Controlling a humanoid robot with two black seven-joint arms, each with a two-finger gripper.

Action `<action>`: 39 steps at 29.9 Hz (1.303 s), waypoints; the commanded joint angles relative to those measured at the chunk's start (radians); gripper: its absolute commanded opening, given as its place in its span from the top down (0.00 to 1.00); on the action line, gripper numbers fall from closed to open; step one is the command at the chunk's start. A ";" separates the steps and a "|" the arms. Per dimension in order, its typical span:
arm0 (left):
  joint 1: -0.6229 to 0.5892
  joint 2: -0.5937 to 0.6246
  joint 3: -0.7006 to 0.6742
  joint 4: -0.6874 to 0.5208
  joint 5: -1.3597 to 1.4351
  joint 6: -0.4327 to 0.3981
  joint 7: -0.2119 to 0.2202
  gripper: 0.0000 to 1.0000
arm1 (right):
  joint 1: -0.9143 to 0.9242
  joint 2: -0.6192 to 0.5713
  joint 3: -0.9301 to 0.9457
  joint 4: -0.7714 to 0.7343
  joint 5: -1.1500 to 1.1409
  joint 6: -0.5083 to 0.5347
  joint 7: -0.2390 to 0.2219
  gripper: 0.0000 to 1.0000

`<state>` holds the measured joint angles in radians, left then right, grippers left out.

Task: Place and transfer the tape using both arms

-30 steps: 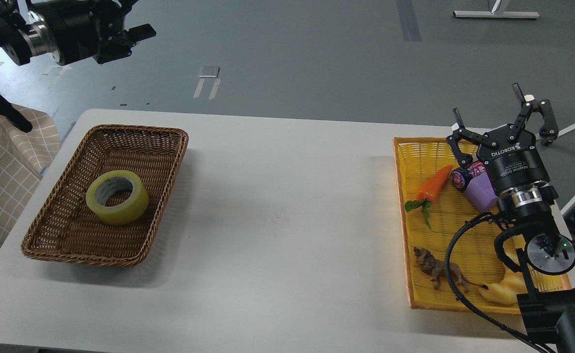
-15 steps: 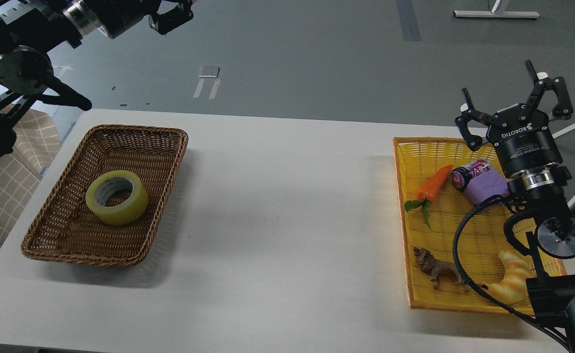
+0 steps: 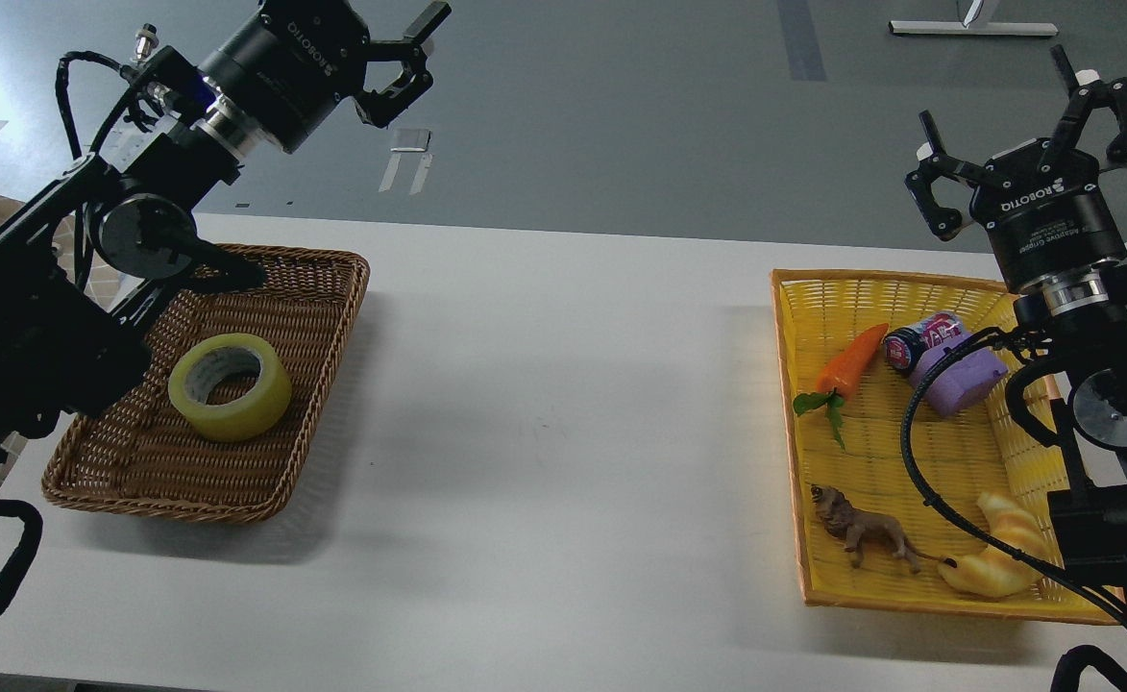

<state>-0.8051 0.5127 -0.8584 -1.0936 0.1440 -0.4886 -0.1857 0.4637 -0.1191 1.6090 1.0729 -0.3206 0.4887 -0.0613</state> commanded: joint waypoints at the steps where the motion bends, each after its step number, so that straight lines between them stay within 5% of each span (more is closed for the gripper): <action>1: 0.043 -0.014 -0.040 -0.002 0.000 0.000 0.000 0.02 | 0.035 0.001 -0.001 -0.040 0.000 0.000 -0.029 0.00; 15: 0.173 -0.065 -0.152 0.001 0.000 0.000 0.002 0.02 | 0.139 0.004 -0.092 -0.154 0.000 0.000 -0.034 0.00; 39: 0.208 -0.131 -0.156 0.026 -0.004 0.000 0.006 0.02 | 0.138 0.030 -0.109 -0.171 0.000 0.000 -0.025 0.00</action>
<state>-0.6022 0.3840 -1.0128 -1.0668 0.1420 -0.4887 -0.1783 0.6017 -0.0957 1.5002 0.8976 -0.3217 0.4887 -0.0881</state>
